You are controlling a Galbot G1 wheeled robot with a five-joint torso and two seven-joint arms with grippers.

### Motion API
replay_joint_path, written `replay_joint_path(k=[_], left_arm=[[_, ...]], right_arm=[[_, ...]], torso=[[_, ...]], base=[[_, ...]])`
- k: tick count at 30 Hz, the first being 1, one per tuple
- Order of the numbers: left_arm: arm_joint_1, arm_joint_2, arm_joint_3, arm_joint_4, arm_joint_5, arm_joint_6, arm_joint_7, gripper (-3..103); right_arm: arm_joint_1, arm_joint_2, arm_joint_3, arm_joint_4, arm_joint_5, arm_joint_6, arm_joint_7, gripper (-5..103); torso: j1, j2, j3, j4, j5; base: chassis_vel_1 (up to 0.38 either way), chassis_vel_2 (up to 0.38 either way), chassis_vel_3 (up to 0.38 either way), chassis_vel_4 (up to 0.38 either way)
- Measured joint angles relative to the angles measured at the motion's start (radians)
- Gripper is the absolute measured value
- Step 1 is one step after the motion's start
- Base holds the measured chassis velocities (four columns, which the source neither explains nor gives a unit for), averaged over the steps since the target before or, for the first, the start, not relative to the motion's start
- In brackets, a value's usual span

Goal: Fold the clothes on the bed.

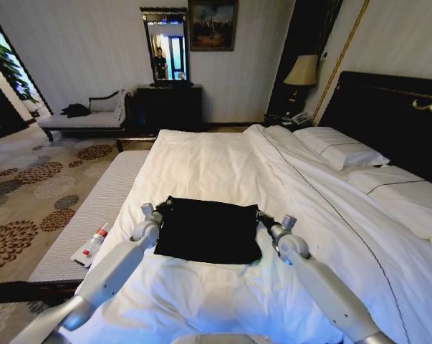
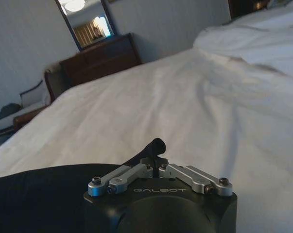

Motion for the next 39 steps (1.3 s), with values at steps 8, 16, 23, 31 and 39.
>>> replay_joint_path(k=[8, 16, 23, 31, 39], left_arm=[[0.098, 0.035, -0.048, -0.046, 0.011, -0.039, 0.024, 1], [0.146, 0.05, -0.044, -0.087, 0.03, -0.051, 0.02, 1], [0.187, 0.097, -0.058, -0.143, 0.041, -0.055, 0.017, 1], [0.262, 0.165, -0.083, -0.195, 0.089, -0.076, 0.022, 1], [0.317, 0.187, -0.106, -0.232, 0.104, -0.087, 0.022, 1]], right_arm=[[-0.099, 0.002, 0.019, 0.062, -0.07, 0.036, -0.025, 0], [-0.196, 0.028, 0.05, 0.092, -0.132, 0.056, -0.043, 0], [-0.273, 0.034, 0.095, 0.149, -0.158, 0.064, -0.055, 0], [-0.357, 0.034, 0.124, 0.231, -0.193, 0.07, -0.065, 0], [-0.404, 0.053, 0.135, 0.239, -0.23, 0.08, -0.074, 0]], torso=[[0.0, 0.0, 0.0, 0.0003, -0.0001], [0.0, 0.0, 0.0, 0.0001, -0.0002], [0.0, 0.0, 0.0, 0.0002, 0.0], [0.0, 0.0, 0.0, 0.0004, -0.0002], [0.0, 0.0, 0.0, 0.0003, 0.0]], base=[[0.0, 0.0, 0.0, 0.0], [0.0, 0.0, 0.0, 0.0], [0.0, 0.0, 0.0, 0.0], [0.0, 0.0, 0.0, 0.0], [0.0, 0.0, 0.0, 0.0]])
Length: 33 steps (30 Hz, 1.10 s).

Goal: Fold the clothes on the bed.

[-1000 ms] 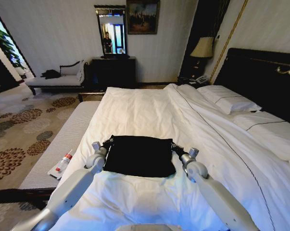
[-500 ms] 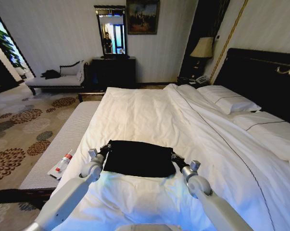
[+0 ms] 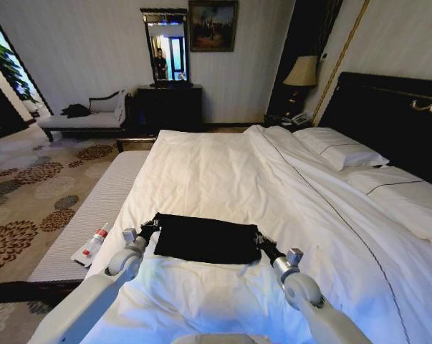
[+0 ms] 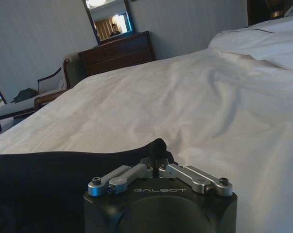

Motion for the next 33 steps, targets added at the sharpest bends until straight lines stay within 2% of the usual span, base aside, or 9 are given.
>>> replay_joint_path(k=[8, 22, 33], left_arm=[[0.062, 0.016, -0.016, -0.073, 0.038, -0.007, -0.011, 1], [0.131, 0.033, -0.062, -0.084, 0.056, -0.021, -0.002, 1], [0.181, 0.037, -0.054, -0.095, 0.07, -0.022, -0.001, 1]], right_arm=[[-0.03, -0.004, 0.025, 0.014, 0.001, 0.002, -0.005, 0], [-0.096, 0.011, 0.039, 0.05, -0.04, 0.014, -0.019, 0], [-0.122, 0.025, 0.027, 0.045, -0.076, 0.018, -0.024, 0]], torso=[[0.0, 0.0, 0.0, -0.0002, 0.0001], [0.0, 0.0, 0.0, -0.0001, -0.0002], [0.0, 0.0, 0.0, 0.0001, -0.0001]], base=[[0.0, 0.0, 0.0, 0.0], [0.0, 0.0, 0.0, 0.0], [0.0, 0.0, 0.0, 0.0]])
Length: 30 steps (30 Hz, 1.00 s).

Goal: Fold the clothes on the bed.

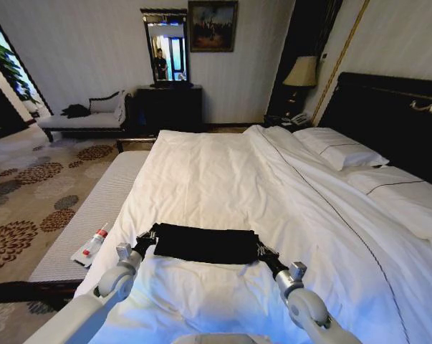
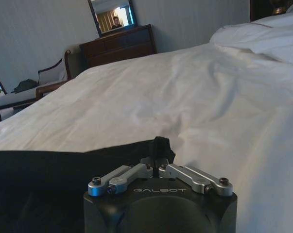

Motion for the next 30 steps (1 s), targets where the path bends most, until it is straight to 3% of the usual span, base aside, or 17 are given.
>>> replay_joint_path(k=[12, 16, 19, 21, 25, 26, 28, 30], left_arm=[[0.023, -0.006, 0.008, 0.003, 0.038, 0.001, -0.013, 1], [0.025, -0.003, 0.012, -0.002, 0.045, 0.007, -0.018, 1], [0.033, 0.002, 0.012, -0.018, 0.051, 0.024, -0.043, -2], [0.037, 0.004, 0.012, -0.026, 0.057, 0.03, -0.054, 2], [0.07, 0.023, -0.005, -0.088, 0.149, 0.037, -0.062, 18], [0.07, 0.023, -0.005, -0.088, 0.149, 0.037, -0.062, 18], [0.094, 0.034, -0.02, -0.121, 0.177, 0.037, -0.062, 28], [0.119, 0.046, -0.038, -0.152, 0.194, 0.033, -0.06, 34]], right_arm=[[-0.01, 0.004, -0.011, -0.01, -0.025, 0.006, -0.003, -3], [-0.016, 0.002, -0.011, -0.008, -0.03, 0.004, -0.003, 1], [-0.033, 0.005, -0.016, 0.002, -0.05, 0.003, -0.002, 15], [-0.038, 0.007, -0.017, 0.006, -0.055, 0.003, -0.002, 15], [-0.084, 0.001, -0.003, 0.045, -0.076, 0.004, -0.002, 37], [-0.084, 0.001, -0.003, 0.045, -0.076, 0.004, -0.002, 37], [-0.121, -0.011, 0.016, 0.081, -0.082, 0.01, -0.002, 42], [-0.153, -0.023, 0.041, 0.123, -0.085, 0.022, -0.002, 53]], torso=[[0.0, 0.0, 0.0, -0.0001, 0.0], [0.0, 0.0, 0.0, 0.0, 0.0], [0.0, 0.0, 0.0, -0.0001, 0.0001], [0.0, 0.0, 0.0, -0.0001, 0.0001], [0.0, 0.0, 0.0, -0.0001, 0.0002], [0.0, 0.0, 0.0, -0.0001, 0.0002], [0.0, 0.0, 0.0, -0.0002, 0.0001], [0.0, 0.0, 0.0, -0.0001, 0.0]], base=[[0.0, 0.0, 0.0, 0.0], [0.0, 0.0, 0.0, 0.0], [0.0, 0.0, 0.0, 0.0], [0.0, 0.0, 0.0, 0.0], [0.0, 0.0, 0.0, 0.0], [0.0, 0.0, 0.0, 0.0], [0.0, 0.0, 0.0, 0.0], [0.0, 0.0, 0.0, 0.0]])
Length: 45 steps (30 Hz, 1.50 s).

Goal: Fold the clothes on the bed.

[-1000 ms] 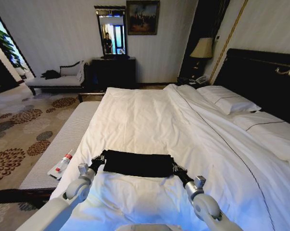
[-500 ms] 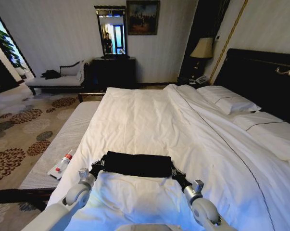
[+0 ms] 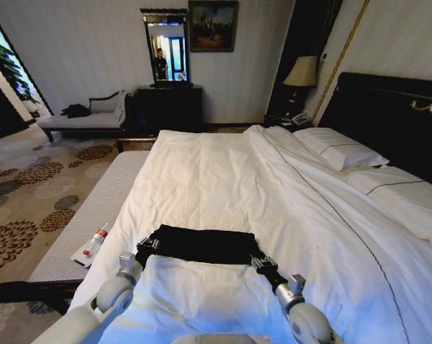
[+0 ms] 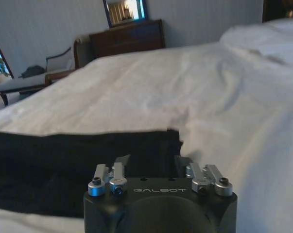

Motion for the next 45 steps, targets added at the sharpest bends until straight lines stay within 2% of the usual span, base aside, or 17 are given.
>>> replay_joint_path(k=[2, 4, 6, 7, 8, 9, 11, 12, 13, 16, 17, 19, 21, 24, 29, 36, 45], left_arm=[[0.007, 0.006, -0.011, -0.012, 0.001, -0.002, 0.001, 39], [-0.004, 0.016, -0.024, -0.03, -0.016, -0.002, 0.001, 49], [-0.073, 0.02, -0.009, -0.025, -0.034, 0.009, 0.0, 60], [-0.073, 0.02, -0.009, -0.025, -0.034, 0.009, 0.0, 60], [-0.115, 0.02, 0.005, -0.014, -0.042, 0.019, -0.001, 66], [-0.154, 0.015, 0.02, -0.002, -0.051, 0.033, -0.002, 66], [-0.233, -0.001, 0.069, 0.029, -0.075, 0.064, -0.004, 77], [-0.282, -0.012, 0.107, 0.054, -0.085, 0.078, -0.003, 82], [-0.282, -0.012, 0.107, 0.054, -0.085, 0.078, -0.003, 82], [-0.465, -0.068, 0.272, 0.171, -0.131, 0.102, -0.002, 93], [-0.465, -0.068, 0.272, 0.171, -0.131, 0.102, -0.002, 93], [-0.563, -0.103, 0.364, 0.234, -0.156, 0.106, -0.002, 99], [-0.657, -0.142, 0.467, 0.306, -0.176, 0.107, 0.002, 100], [-0.693, -0.159, 0.508, 0.344, -0.184, 0.106, 0.004, 100], [-0.66, -0.129, 0.508, 0.335, -0.21, 0.105, 0.015, 100], [-0.529, -0.068, 0.423, 0.255, -0.197, 0.09, 0.024, 100], [-0.4, -0.032, 0.313, 0.169, -0.171, 0.075, 0.026, 100]], right_arm=[[-0.007, -0.006, 0.01, 0.016, 0.0, 0.006, 0.0, 58], [0.002, -0.027, 0.03, 0.038, 0.001, 0.017, 0.001, 70], [0.07, -0.06, 0.037, 0.029, 0.004, 0.019, 0.011, 75], [0.07, -0.06, 0.037, 0.029, 0.004, 0.019, 0.011, 75], [0.113, -0.076, 0.031, 0.009, 0.004, 0.02, 0.016, 80], [0.154, -0.09, 0.018, -0.014, 0.004, 0.02, 0.019, 85], [0.242, -0.117, -0.02, -0.081, -0.011, 0.023, 0.018, 95], [0.276, -0.125, -0.04, -0.116, -0.028, 0.032, 0.014, 95], [0.276, -0.125, -0.04, -0.116, -0.028, 0.032, 0.014, 95], [0.395, -0.142, -0.117, -0.25, -0.112, 0.088, -0.016, 100], [0.395, -0.142, -0.117, -0.25, -0.112, 0.088, -0.016, 100], [0.464, -0.144, -0.155, -0.321, -0.14, 0.113, -0.027, 100], [0.544, -0.143, -0.198, -0.4, -0.164, 0.136, -0.032, 100], [0.588, -0.135, -0.228, -0.45, -0.195, 0.154, -0.038, 100], [0.62, -0.117, -0.268, -0.507, -0.277, 0.19, -0.055, 100], [0.566, -0.094, -0.276, -0.503, -0.376, 0.233, -0.071, 100], [0.472, -0.09, -0.257, -0.436, -0.44, 0.258, -0.087, 100]], torso=[[0.0, 0.0, 0.0, 0.0, 0.0], [0.0, 0.0, 0.0, 0.0001, 0.0], [0.0, 0.0, 0.0, 0.0001, 0.0001], [0.0, 0.0, 0.0, 0.0001, 0.0001], [0.0, 0.0, 0.0, -0.0001, -0.0001], [0.0, 0.0, 0.0, -0.0002, 0.0001], [0.0, 0.0, 0.0, 0.0006, 0.0003], [0.0, 0.0, 0.0, 0.0006, 0.0003], [0.0, 0.0, 0.0, 0.0006, 0.0003], [0.0, 0.0, 0.0, -0.0001, 0.0002], [0.0, 0.0, 0.0, -0.0001, 0.0002], [0.0, 0.0, 0.0, -0.0003, 0.0], [0.0, 0.0, 0.0, -0.0003, 0.0], [0.0, 0.0, 0.0, -0.0004, 0.0004], [0.0, 0.0, 0.0, 0.0003, -0.0001], [0.0, 0.0, 0.0, 0.0002, 0.0002], [0.0, 0.0, 0.0, 0.0, -0.0001]], base=[[0.0, 0.0, 0.0, 0.0], [0.0, 0.0, 0.0, 0.0], [0.0, 0.0, 0.0, 0.0], [0.0, 0.0, 0.0, 0.0], [0.0, 0.0, 0.0, 0.0], [0.0, 0.0, 0.0, 0.0], [0.0, 0.0, 0.0, 0.0], [0.0, 0.0, 0.0, 0.0], [0.0, 0.0, 0.0, 0.0], [0.0, 0.0, 0.0, 0.0], [0.0, 0.0, 0.0, 0.0], [0.0, 0.0, 0.0, 0.0], [0.0, 0.0, 0.0, 0.0], [0.0, 0.0, 0.0, 0.0], [0.0, 0.0, 0.0, 0.0], [0.0, 0.0, 0.0, 0.0], [0.0, 0.0, 0.0, 0.0]])
